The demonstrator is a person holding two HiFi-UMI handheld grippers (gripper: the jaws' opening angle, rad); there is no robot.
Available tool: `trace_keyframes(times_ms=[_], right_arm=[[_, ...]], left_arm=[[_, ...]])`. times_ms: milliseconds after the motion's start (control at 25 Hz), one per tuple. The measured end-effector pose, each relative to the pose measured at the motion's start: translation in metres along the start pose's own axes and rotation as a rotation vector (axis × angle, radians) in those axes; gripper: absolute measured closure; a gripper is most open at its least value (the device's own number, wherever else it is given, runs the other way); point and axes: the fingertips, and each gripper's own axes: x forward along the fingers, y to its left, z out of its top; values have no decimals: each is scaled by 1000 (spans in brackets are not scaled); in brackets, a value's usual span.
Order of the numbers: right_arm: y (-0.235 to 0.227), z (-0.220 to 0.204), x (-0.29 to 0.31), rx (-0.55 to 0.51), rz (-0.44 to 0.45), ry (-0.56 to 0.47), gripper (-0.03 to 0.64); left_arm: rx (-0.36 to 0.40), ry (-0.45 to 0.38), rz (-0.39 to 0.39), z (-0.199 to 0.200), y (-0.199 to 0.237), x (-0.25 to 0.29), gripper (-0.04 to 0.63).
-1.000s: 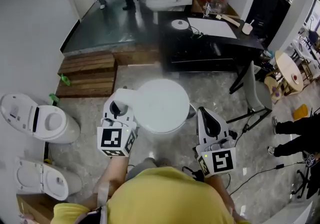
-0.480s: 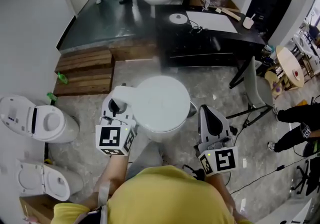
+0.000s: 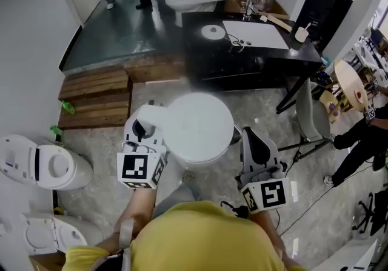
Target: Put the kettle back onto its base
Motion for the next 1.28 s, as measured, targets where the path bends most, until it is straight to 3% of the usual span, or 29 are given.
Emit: trace_keyframes(times_ms=[520, 1280], right_arm=[[-21, -10, 105, 4, -90, -1, 601], [-61, -19, 181, -1, -77, 21, 601]], left_arm=[[2, -7, -84, -14, 57, 104, 503], [-42, 21, -68, -35, 79, 185, 500]])
